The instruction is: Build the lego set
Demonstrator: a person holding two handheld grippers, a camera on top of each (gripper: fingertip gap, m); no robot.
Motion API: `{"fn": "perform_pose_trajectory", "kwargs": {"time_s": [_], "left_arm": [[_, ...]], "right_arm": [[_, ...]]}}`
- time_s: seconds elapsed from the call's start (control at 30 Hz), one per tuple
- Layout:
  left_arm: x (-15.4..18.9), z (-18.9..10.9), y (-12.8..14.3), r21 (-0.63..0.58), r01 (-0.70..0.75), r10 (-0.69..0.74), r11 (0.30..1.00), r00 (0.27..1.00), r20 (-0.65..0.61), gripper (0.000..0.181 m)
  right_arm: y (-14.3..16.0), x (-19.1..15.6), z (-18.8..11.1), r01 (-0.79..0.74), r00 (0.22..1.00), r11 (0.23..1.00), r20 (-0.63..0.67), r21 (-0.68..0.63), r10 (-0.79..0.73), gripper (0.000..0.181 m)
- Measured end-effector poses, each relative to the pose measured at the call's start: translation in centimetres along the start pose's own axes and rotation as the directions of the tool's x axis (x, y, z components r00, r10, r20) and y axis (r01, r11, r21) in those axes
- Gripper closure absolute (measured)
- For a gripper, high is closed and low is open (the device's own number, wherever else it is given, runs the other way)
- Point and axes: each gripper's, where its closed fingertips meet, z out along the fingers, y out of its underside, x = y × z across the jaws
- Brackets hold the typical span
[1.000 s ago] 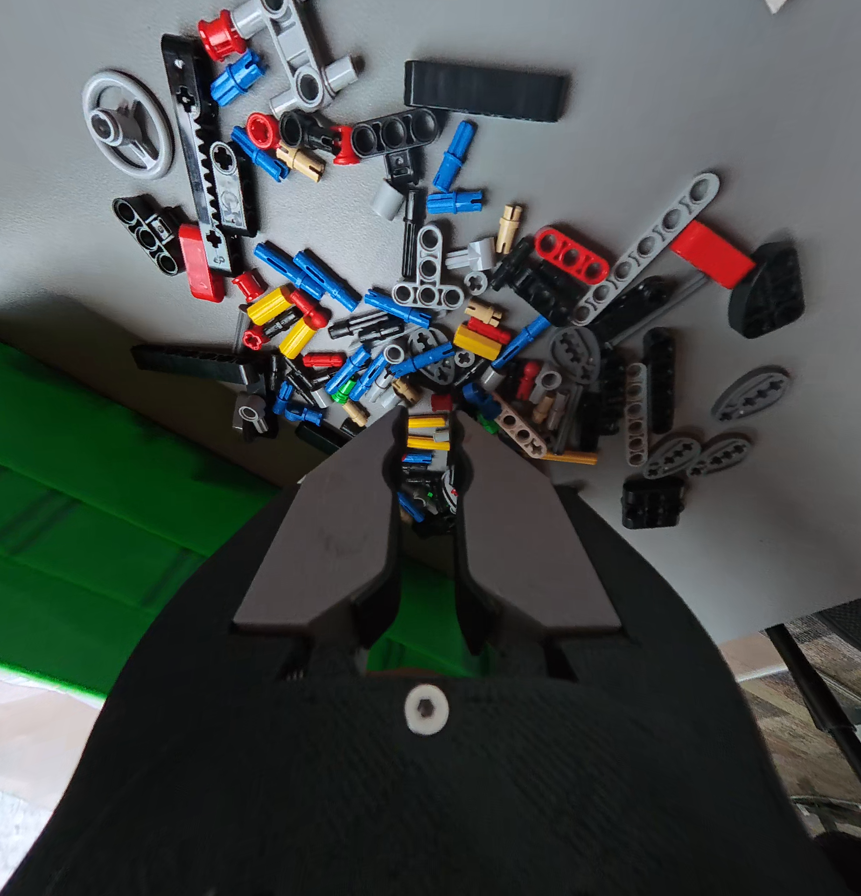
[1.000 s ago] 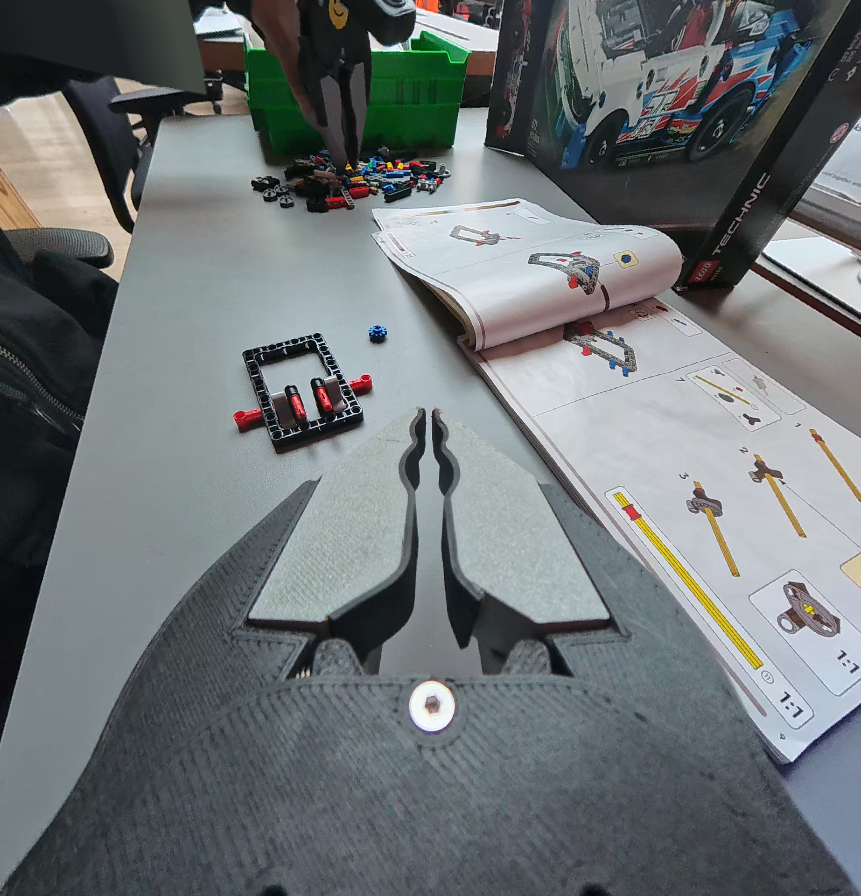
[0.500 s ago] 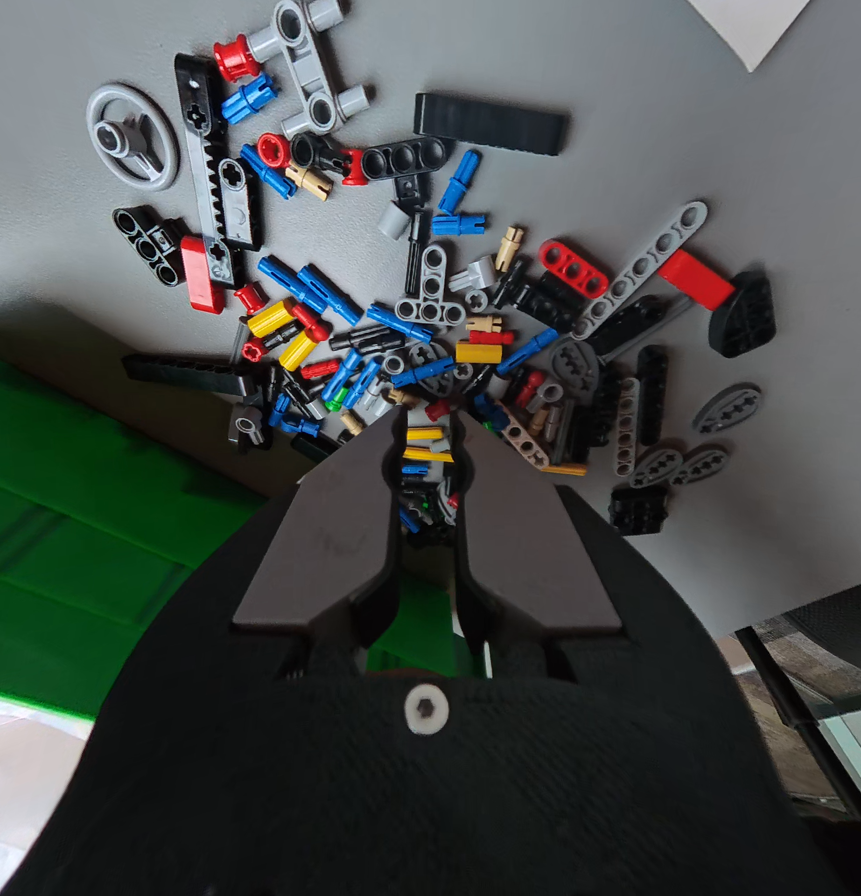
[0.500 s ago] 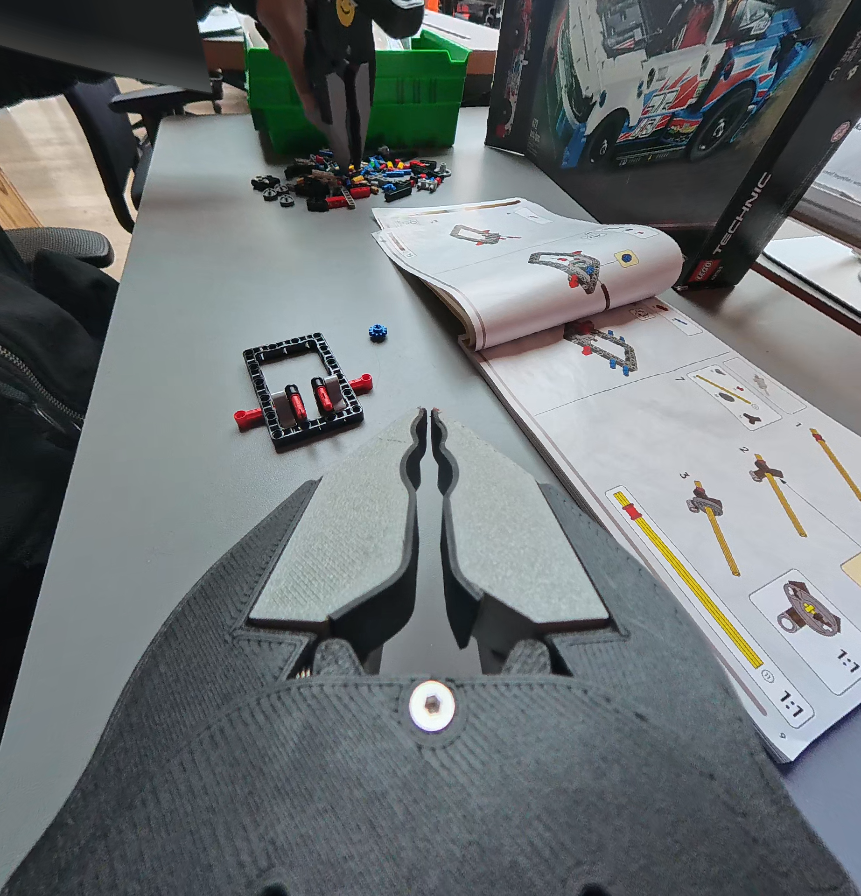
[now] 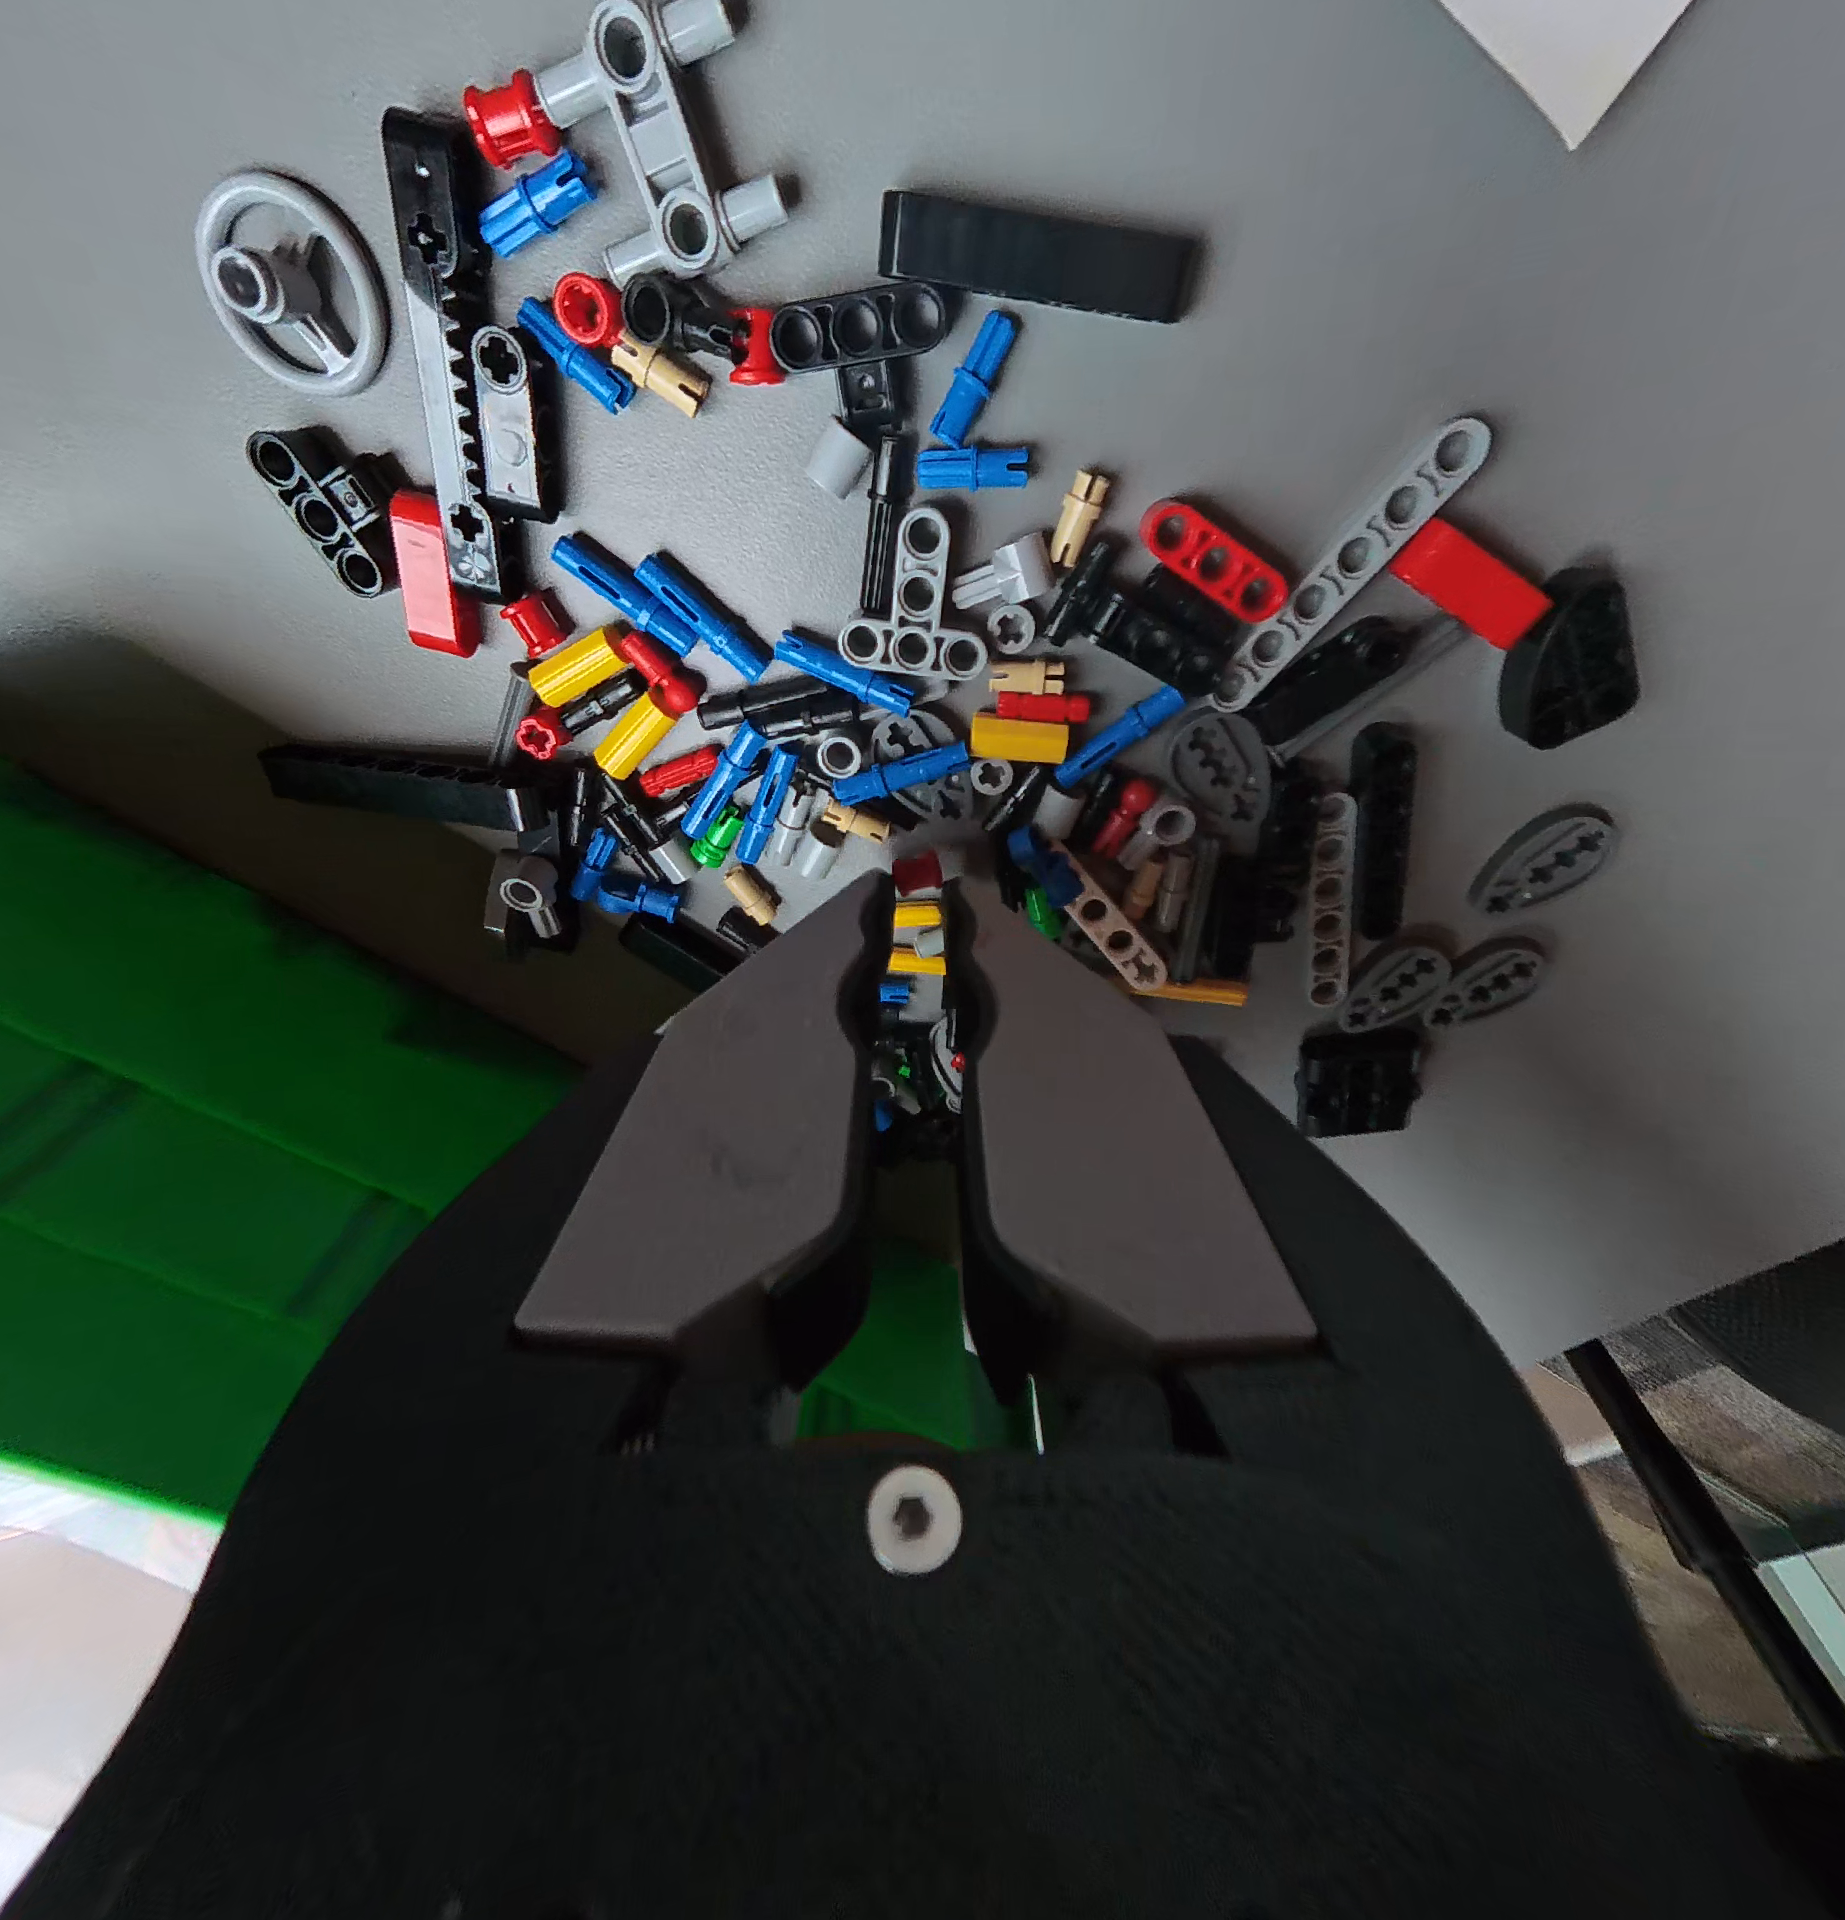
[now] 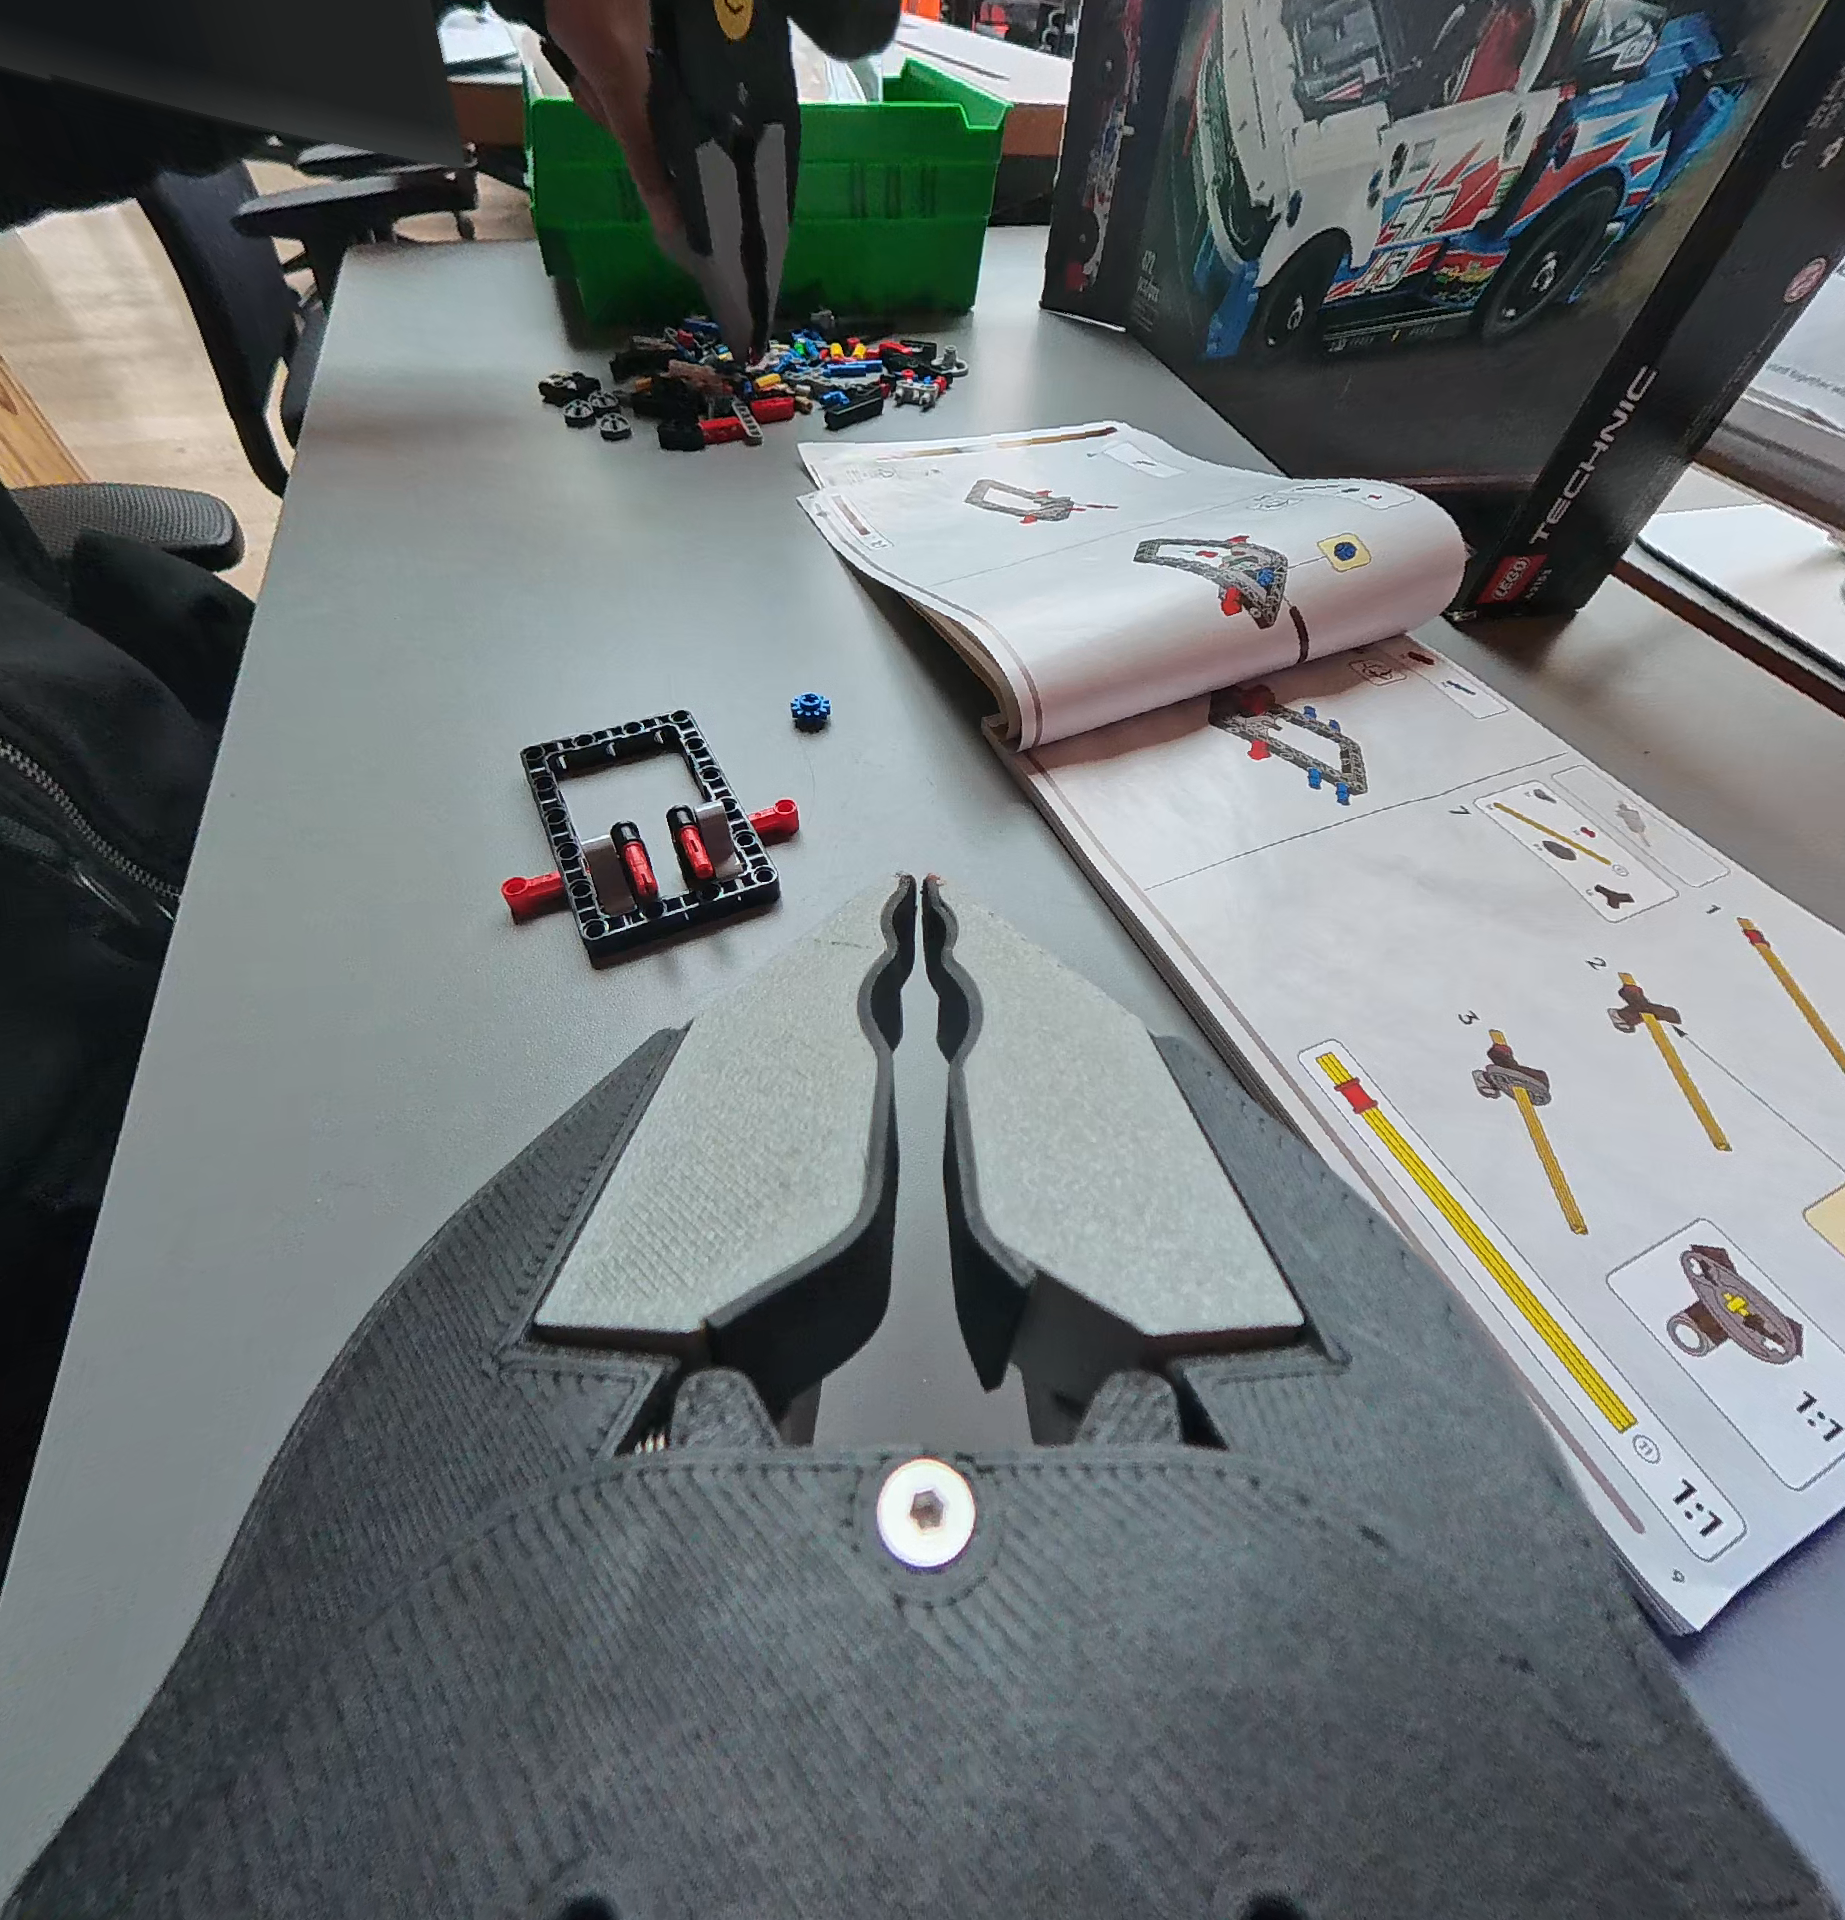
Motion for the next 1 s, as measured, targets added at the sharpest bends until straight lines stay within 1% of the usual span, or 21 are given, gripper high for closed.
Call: {"fn": "perform_pose_trajectory", "kwargs": {"time_s": [0.17, 0.27, 0.37, 0.47, 0.53, 0.6, 0.67, 0.73, 0.8, 0.87, 0.93, 1.0], "left_arm": [[-0.3, -0.5, 0.2, 0.008, 0.006, -0.006, 1.000, 1.000, 0.016, 0.174], [-0.3, -1.3, 0.0, 0.028, 0.006, -0.007, 1.000, 0.999, 0.037, 0.174], [-0.2, -3.3, -0.8, 0.098, -0.006, -0.003, 0.995, 0.996, 0.091, 0.174], [1.1, -5.8, -2.8, 0.200, -0.062, 0.033, 0.978, 0.989, 0.146, 0.174], [3.0, -7.5, -5.1, 0.285, -0.119, 0.075, 0.951, 0.984, 0.161, 0.174], [5.7, -8.8, -7.8, 0.357, -0.188, 0.143, 0.915, 0.979, 0.149, 0.174], [8.3, -9.6, -10.9, 0.417, -0.257, 0.210, 0.872, 0.965, 0.155, 0.174], [11.7, -9.9, -14.4, 0.470, -0.324, 0.296, 0.821, 0.946, 0.134, 0.174], [15.5, -9.7, -17.9, 0.517, -0.381, 0.388, 0.766, 0.916, 0.099, 0.174], [19.0, -9.0, -21.0, 0.539, -0.428, 0.468, 0.725, 0.881, 0.070, 0.174], [21.9, -7.8, -23.2, 0.537, -0.467, 0.535, 0.703, 0.844, 0.034, 0.174], [23.5, -6.5, -24.7, 0.519, -0.496, 0.575, 0.697, 0.818, 0.010, 0.174]], "right_arm": [[0.0, 0.0, 0.0, -0.001, 1.000, 1.000, 0.001, -0.001, 0.001, 0.181], [0.0, 0.0, 0.0, -0.001, 1.000, 1.000, 0.000, -0.001, 0.001, 0.181], [0.0, 0.0, 0.0, -0.002, 1.000, 1.000, -0.001, -0.001, 0.002, 0.181], [0.1, 0.0, 0.0, -0.001, 1.000, 1.000, 0.002, -0.003, 0.001, 0.181], [0.1, -0.1, 0.1, 0.000, 1.000, 1.000, 0.005, -0.006, 0.000, 0.181], [0.1, -0.1, 0.1, 0.002, 1.000, 1.000, 0.007, -0.007, -0.002, 0.181], [0.1, -0.2, 0.2, 0.003, 1.000, 1.000, 0.008, -0.007, -0.003, 0.181], [0.1, -0.2, 0.2, 0.004, 1.000, 1.000, 0.008, -0.007, -0.004, 0.181], [0.1, -0.1, 0.2, 0.006, 1.000, 1.000, 0.004, -0.009, -0.006, 0.181], [0.0, -0.2, 0.1, 0.008, 1.000, 1.000, 0.003, -0.005, -0.008, 0.181], [0.0, -0.1, 0.1, 0.010, 1.000, 1.000, 0.000, -0.002, -0.010, 0.181], [-0.1, -0.2, 0.0, 0.011, 1.000, 1.000, 0.000, 0.004, -0.011, 0.181]]}}
